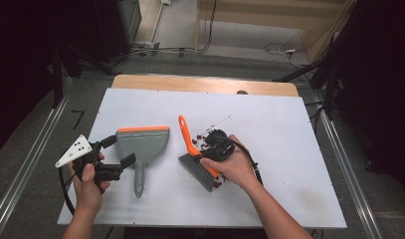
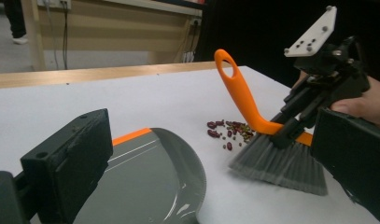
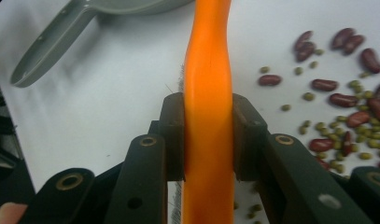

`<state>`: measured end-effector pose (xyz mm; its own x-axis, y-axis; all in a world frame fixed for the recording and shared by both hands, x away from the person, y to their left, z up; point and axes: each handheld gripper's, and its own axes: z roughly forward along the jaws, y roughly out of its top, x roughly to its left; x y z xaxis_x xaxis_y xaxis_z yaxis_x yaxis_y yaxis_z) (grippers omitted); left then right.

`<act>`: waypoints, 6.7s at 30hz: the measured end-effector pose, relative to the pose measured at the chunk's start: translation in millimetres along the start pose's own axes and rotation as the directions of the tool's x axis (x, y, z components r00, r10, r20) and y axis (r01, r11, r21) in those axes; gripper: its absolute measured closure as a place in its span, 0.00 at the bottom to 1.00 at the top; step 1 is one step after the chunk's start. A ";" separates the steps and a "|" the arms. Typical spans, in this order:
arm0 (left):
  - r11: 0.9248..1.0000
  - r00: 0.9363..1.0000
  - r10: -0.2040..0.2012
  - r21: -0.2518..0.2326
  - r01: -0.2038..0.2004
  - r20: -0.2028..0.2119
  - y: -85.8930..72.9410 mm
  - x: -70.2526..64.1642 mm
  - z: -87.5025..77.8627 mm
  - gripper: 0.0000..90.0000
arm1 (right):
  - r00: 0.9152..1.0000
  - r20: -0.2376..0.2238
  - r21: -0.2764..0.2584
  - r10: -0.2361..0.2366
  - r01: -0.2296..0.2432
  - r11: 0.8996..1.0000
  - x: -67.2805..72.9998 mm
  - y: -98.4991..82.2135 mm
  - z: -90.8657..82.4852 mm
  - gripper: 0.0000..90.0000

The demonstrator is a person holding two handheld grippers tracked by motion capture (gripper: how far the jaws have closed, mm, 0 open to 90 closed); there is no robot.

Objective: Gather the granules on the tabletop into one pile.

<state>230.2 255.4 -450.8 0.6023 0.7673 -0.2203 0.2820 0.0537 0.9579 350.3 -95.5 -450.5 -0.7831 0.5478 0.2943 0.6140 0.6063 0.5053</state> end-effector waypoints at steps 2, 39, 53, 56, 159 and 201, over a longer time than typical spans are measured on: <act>1.000 1.000 0.003 0.005 -0.003 0.002 0.0 -0.9 0.4 0.00 | 1.000 0.016 -0.002 0.006 -0.006 1.000 -5.8 0.8 -1.0 0.76; 1.000 1.000 0.011 0.011 -0.011 0.000 0.6 -0.5 -0.1 0.00 | 0.973 -0.079 -0.084 0.219 -0.225 0.971 -24.4 30.1 8.4 0.77; 1.000 1.000 0.008 0.000 -0.008 -0.005 2.0 -2.2 -3.6 0.00 | 0.945 0.033 -0.107 0.325 -0.320 0.942 -51.7 28.5 14.7 0.76; 1.000 1.000 0.013 0.002 -0.013 -0.004 2.5 -3.0 -3.3 0.00 | 0.936 0.044 -0.118 0.348 -0.341 0.932 -58.1 23.2 10.0 0.76; 0.998 1.000 0.027 0.054 -0.026 -0.009 -6.1 -5.0 10.8 0.00 | 0.940 0.023 0.066 -0.339 0.337 0.939 -54.0 -18.5 -35.6 0.75; 0.998 1.000 0.024 0.050 -0.024 -0.004 -5.5 -4.6 10.1 0.00 | 0.944 -0.059 0.078 -0.325 0.329 0.941 -43.5 -16.1 -26.7 0.75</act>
<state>233.5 245.2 -456.9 0.6060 0.7707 -0.1967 0.3048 0.0034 0.9524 371.9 -144.5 -449.8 -0.9445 0.2863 0.1612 0.3281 0.7954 0.5095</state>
